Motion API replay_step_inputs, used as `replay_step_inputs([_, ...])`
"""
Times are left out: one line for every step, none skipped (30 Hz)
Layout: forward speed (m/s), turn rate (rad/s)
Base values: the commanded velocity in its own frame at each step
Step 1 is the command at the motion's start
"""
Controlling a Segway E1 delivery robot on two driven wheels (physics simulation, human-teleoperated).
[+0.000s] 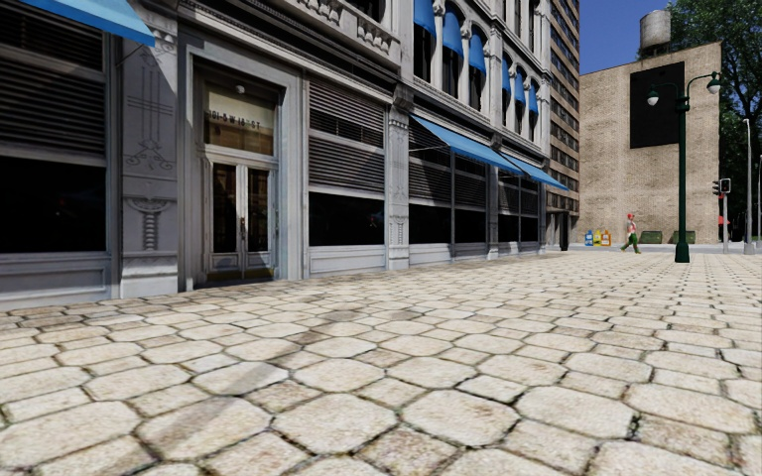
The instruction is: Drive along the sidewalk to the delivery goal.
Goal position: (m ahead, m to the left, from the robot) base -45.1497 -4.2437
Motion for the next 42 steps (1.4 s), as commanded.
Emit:
replay_step_inputs([0.0, 0.0])
replay_step_inputs([0.0, 0.0])
replay_step_inputs([0.0, 0.0])
replay_step_inputs([0.0, 0.0])
replay_step_inputs([0.0, 0.0])
replay_step_inputs([0.0, 0.0])
replay_step_inputs([0.0, 0.0])
replay_step_inputs([0.0, 0.0])
replay_step_inputs([0.0, 0.0])
replay_step_inputs([0.0, 0.0])
replay_step_inputs([0.0, 0.0])
replay_step_inputs([0.0, 0.0])
replay_step_inputs([0.0, 0.0])
replay_step_inputs([0.0, 0.0])
replay_step_inputs([0.0, 0.0])
replay_step_inputs([0.0, 0.0])
replay_step_inputs([0.0, 0.0])
replay_step_inputs([0.0, 0.0])
replay_step_inputs([0.0, 0.0])
replay_step_inputs([0.0, 0.0])
replay_step_inputs([0.0, 0.0])
replay_step_inputs([0.0, 0.0])
replay_step_inputs([0.0, 0.0])
replay_step_inputs([0.0, 0.0])
replay_step_inputs([0.0, 0.0])
replay_step_inputs([0.0, 0.0])
replay_step_inputs([0.0, 0.0])
replay_step_inputs([0.0, 0.0])
replay_step_inputs([0.0, 0.0])
replay_step_inputs([0.0, 0.0])
replay_step_inputs([0.0, -0.25])
replay_step_inputs([0.0, -0.25])
replay_step_inputs([0.0, -1.03])
replay_step_inputs([0.0, -1.2])
replay_step_inputs([0.0, -1.2])
replay_step_inputs([0.0, -1.2])
replay_step_inputs([0.0, -1.2])
replay_step_inputs([0.0, -1.2])
replay_step_inputs([0.0, -1.2])
replay_step_inputs([0.0, -1.2])
replay_step_inputs([0.0, -1.2])
replay_step_inputs([0.0, -1.2])
